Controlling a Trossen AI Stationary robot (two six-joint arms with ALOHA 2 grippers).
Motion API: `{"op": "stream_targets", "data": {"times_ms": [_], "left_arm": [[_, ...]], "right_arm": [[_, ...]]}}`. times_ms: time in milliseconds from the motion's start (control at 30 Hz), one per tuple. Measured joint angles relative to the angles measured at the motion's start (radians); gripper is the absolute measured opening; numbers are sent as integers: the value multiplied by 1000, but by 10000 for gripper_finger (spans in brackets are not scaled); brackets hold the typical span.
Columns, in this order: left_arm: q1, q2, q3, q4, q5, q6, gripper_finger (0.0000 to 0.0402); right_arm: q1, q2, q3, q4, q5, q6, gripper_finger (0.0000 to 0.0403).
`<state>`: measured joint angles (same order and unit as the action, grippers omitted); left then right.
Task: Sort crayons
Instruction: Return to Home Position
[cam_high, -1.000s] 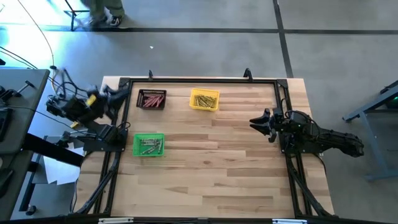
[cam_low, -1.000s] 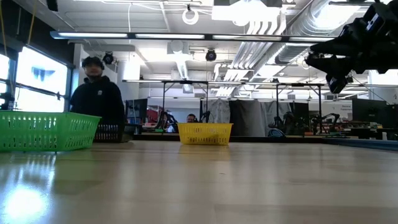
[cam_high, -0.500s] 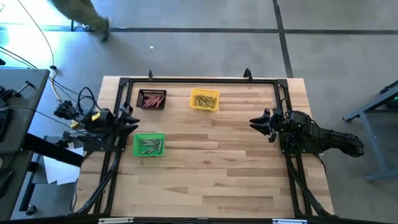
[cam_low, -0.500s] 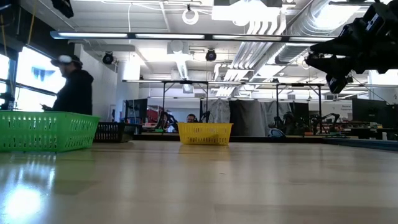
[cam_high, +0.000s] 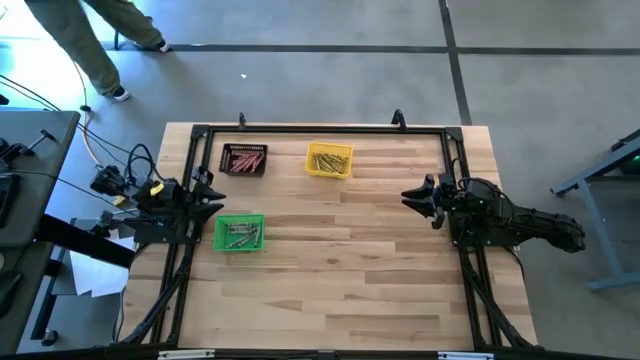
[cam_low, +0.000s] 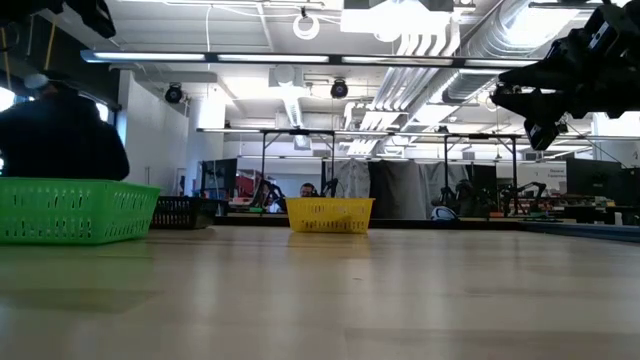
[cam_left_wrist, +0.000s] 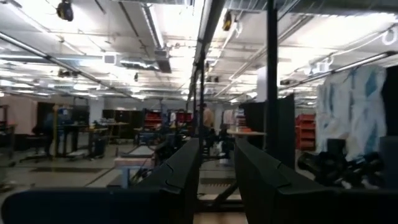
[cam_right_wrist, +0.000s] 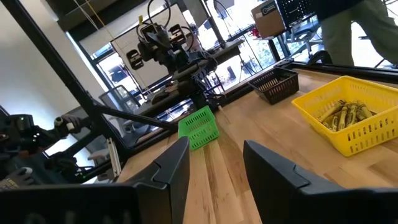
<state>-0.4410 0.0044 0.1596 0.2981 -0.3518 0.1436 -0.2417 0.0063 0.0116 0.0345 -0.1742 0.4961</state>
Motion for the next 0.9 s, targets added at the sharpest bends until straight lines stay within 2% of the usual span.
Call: {"op": "stream_targets", "data": {"times_ms": [200,400,533,733,833,900], "left_arm": [[94,0,0,-16,12,-9,87],[256,0,0,-69,67,-16,87],[349,0,0,-135,105,-93,87],[458,0,0,-249,224,-222,87],[503,0,-2,-258,251,-248,87],[540,0,-36,-189,276,-247,87]], "right_arm": [[0,0,0,0,0,-4,138],[0,0,0,0,0,-4,138],[0,0,0,0,0,-1,138],[0,0,0,0,0,0,138],[0,0,0,0,0,0,138],[0,0,0,0,0,0,138]]}}
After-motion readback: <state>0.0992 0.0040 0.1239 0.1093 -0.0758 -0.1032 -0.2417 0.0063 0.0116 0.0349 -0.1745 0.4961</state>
